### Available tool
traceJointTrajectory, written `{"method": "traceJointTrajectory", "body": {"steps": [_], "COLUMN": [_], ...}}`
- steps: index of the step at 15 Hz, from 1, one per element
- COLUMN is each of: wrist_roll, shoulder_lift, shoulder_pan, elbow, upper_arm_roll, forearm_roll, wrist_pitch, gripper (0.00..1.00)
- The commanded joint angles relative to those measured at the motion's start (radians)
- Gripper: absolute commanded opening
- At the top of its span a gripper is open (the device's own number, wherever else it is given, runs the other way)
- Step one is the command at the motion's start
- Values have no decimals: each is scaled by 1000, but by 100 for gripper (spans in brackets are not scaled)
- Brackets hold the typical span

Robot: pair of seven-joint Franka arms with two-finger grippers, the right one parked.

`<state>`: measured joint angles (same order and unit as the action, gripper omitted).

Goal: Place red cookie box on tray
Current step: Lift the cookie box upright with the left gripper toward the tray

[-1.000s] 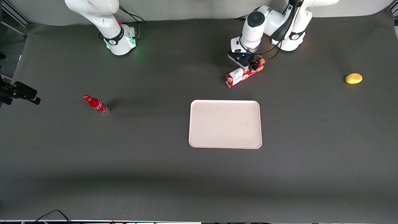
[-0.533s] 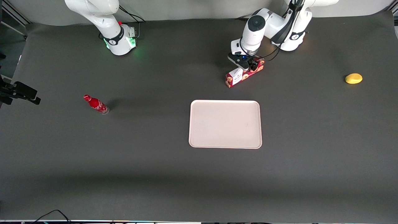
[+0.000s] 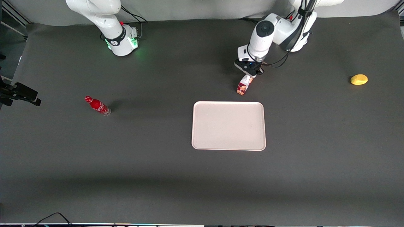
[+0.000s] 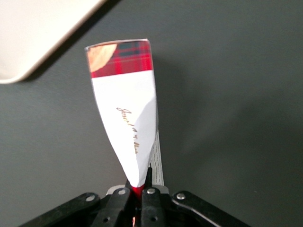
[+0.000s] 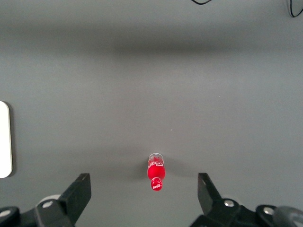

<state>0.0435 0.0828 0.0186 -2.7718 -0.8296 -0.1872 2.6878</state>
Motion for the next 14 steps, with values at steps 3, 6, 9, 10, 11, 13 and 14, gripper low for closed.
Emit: {"method": "traceJointTrajectory", "body": {"steps": [3,6,9,10,11,13,14], "wrist_roll": [15,13,3,1,3,15,12], "shoulder_lift": [-34,-9,58,83,106,124,123], "shoulder_pan": [-6,0,1,1,1,4,4], "elbow": [70,187,270,305,351,499,590], "upper_arm_roll": [79,131,149,155,173,211,216], "forearm_roll": [38,63,75,75,77,77,75], "wrist_pitch": [-32,-199,-328,-386,-458,-659,-768], "gripper": [0,0,0,0,0,0,0]}}
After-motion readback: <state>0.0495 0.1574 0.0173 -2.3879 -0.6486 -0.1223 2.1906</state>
